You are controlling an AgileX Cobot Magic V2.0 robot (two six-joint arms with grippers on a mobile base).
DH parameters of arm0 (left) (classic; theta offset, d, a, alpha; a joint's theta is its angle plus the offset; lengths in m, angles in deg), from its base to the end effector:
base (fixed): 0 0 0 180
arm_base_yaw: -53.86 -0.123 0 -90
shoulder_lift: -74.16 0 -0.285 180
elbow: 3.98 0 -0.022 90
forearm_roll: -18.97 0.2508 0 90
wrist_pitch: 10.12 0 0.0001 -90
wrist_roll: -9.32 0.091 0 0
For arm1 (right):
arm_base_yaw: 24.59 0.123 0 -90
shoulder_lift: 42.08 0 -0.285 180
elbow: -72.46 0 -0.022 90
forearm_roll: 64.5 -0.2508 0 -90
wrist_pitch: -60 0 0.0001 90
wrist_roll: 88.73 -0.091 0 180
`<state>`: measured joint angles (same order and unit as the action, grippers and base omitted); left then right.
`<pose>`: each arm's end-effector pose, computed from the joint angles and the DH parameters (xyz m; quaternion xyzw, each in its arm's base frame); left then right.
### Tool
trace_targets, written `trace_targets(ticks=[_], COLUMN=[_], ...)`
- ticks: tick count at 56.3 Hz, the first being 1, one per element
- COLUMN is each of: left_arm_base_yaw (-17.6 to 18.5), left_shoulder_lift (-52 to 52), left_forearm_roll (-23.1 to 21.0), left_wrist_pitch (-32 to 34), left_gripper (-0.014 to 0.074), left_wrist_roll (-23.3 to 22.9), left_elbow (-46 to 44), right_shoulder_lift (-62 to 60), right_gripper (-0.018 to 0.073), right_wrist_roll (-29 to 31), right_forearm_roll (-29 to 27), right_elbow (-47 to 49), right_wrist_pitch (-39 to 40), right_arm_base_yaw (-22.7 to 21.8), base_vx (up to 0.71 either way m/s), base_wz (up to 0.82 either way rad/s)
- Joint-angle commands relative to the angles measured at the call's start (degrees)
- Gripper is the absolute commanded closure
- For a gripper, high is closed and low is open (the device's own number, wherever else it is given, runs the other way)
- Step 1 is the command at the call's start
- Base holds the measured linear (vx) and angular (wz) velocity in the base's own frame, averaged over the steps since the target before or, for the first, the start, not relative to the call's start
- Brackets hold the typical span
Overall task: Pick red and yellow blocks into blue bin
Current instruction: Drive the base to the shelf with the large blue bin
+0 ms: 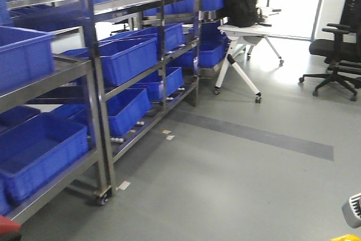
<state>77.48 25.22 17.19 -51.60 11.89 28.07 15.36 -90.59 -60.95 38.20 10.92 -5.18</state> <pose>0.1218 -0.0553 0.3500 0.1935 0.8549 -0.1023 0.4704 0.1480 0.0476 0.3073 -0.1548 0.9288 0.0335 0.3350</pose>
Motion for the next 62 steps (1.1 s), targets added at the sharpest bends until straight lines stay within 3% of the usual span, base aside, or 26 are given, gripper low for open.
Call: trace_targets(ticks=[1,62], left_arm_base_yaw=[0.31,0.31], left_shoulder_lift=[0.0,0.0], left_forearm_roll=[-0.48,-0.48], left_wrist_pitch=[4.51,4.56], left_gripper=[0.0332,0.0332], left_wrist_roll=[0.0,0.0], left_elbow=[-1.55,-1.55], right_shoulder_lift=[-0.63,-0.63], right_gripper=[0.0387,0.0387], right_wrist_roll=[0.23,0.23], right_forearm_roll=[0.55,0.55], right_elbow=[1.52,1.52], right_wrist_pitch=[3.06,3.06], right_arm_base_yaw=[0.05,0.05], base_vx=[0.42,0.4], base_wz=[-0.29,-0.12])
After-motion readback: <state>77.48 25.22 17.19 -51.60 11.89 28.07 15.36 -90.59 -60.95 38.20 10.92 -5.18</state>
